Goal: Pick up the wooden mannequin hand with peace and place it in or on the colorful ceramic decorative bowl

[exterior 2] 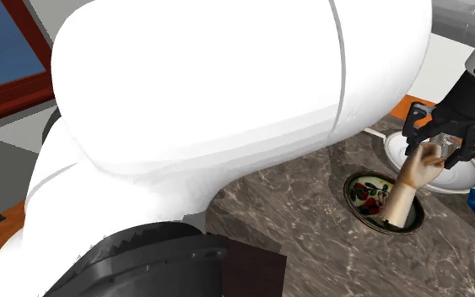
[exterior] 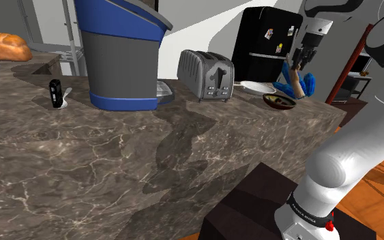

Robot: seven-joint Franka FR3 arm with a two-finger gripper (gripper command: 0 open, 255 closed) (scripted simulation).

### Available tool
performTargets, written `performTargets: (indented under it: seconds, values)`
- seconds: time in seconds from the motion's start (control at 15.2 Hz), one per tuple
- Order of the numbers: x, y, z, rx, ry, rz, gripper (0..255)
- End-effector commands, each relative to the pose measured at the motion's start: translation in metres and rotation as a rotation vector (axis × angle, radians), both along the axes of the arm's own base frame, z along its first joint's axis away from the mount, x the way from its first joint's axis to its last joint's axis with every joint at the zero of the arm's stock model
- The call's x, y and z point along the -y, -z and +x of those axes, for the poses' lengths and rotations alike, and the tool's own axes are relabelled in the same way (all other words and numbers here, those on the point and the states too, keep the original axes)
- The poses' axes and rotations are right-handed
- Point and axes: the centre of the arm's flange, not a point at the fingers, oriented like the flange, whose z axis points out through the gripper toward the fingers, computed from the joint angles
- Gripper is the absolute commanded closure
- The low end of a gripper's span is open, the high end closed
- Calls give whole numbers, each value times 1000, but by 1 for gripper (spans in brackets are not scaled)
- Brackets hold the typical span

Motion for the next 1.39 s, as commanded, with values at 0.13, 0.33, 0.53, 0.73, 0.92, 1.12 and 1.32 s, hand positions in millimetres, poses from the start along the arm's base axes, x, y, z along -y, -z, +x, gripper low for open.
performTargets:
  seconds: [0.13, 0.33, 0.53, 0.73, 0.92, 1.12, 1.32]
  values:
    - [0, 21, 1, 1, 0, -1, 255]
    - [0, 26, 1, 1, 0, -1, 255]
    - [0, 26, 1, 1, 0, -1, 255]
    - [0, 26, 1, 1, 0, -1, 255]
    - [0, 26, 1, 1, 0, -1, 0]
    - [0, 26, 1, 1, 0, -1, 0]
    - [-2, -13, -2, 1, 0, -1, 0]
